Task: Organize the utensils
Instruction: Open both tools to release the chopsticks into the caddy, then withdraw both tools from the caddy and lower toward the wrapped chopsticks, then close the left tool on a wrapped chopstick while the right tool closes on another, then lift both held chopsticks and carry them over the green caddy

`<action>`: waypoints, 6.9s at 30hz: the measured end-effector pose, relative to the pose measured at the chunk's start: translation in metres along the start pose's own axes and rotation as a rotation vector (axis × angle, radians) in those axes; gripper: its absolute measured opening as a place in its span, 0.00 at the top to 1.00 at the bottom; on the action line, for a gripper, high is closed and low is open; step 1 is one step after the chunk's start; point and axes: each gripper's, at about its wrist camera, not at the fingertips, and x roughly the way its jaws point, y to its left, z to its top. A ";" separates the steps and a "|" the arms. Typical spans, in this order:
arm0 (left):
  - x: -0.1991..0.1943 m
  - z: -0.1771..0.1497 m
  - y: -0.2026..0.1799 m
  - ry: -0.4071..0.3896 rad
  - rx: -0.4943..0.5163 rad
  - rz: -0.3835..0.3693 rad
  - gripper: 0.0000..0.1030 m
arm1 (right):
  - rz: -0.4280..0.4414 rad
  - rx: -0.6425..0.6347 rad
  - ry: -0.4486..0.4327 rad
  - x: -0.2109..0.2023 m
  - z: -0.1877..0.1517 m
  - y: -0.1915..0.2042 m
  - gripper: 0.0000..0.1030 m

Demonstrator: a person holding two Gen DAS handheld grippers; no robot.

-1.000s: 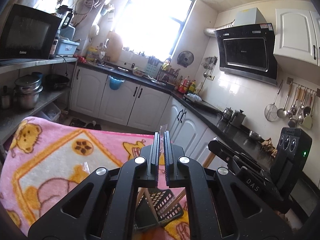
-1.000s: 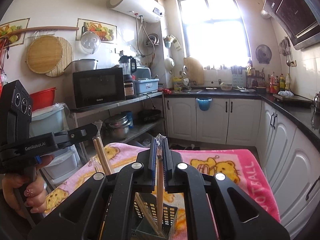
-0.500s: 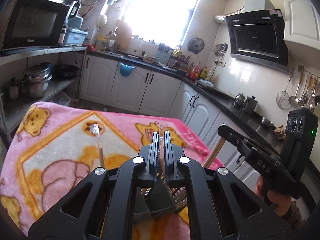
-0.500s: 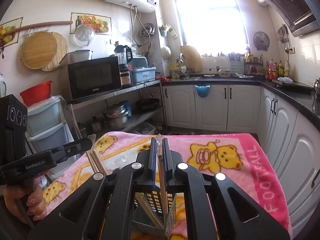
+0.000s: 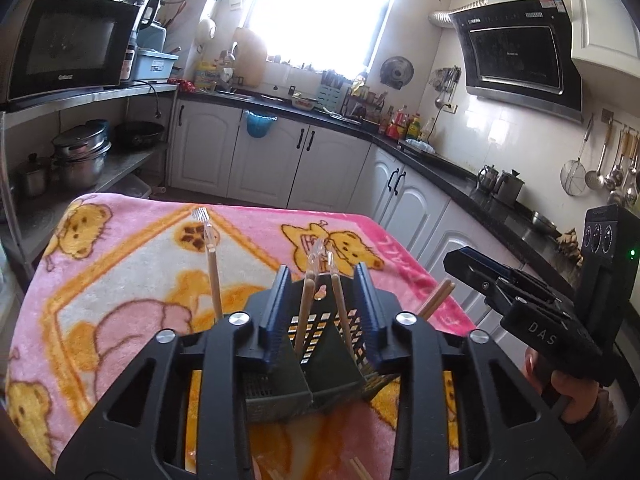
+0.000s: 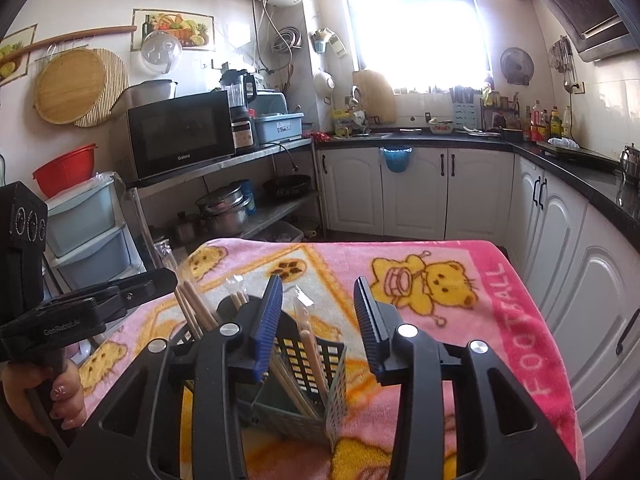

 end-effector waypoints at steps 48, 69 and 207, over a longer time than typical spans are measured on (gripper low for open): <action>-0.081 -0.084 0.039 0.034 -0.075 0.188 0.10 | 0.098 -0.055 0.164 -0.045 -0.081 0.043 0.17; -0.079 -0.147 0.079 0.178 -0.178 0.243 0.10 | 0.154 -0.123 0.348 -0.015 -0.126 0.083 0.17; -0.089 0.083 0.021 -0.329 -0.035 0.032 0.96 | 0.137 -0.161 -0.355 -0.033 0.068 0.071 0.95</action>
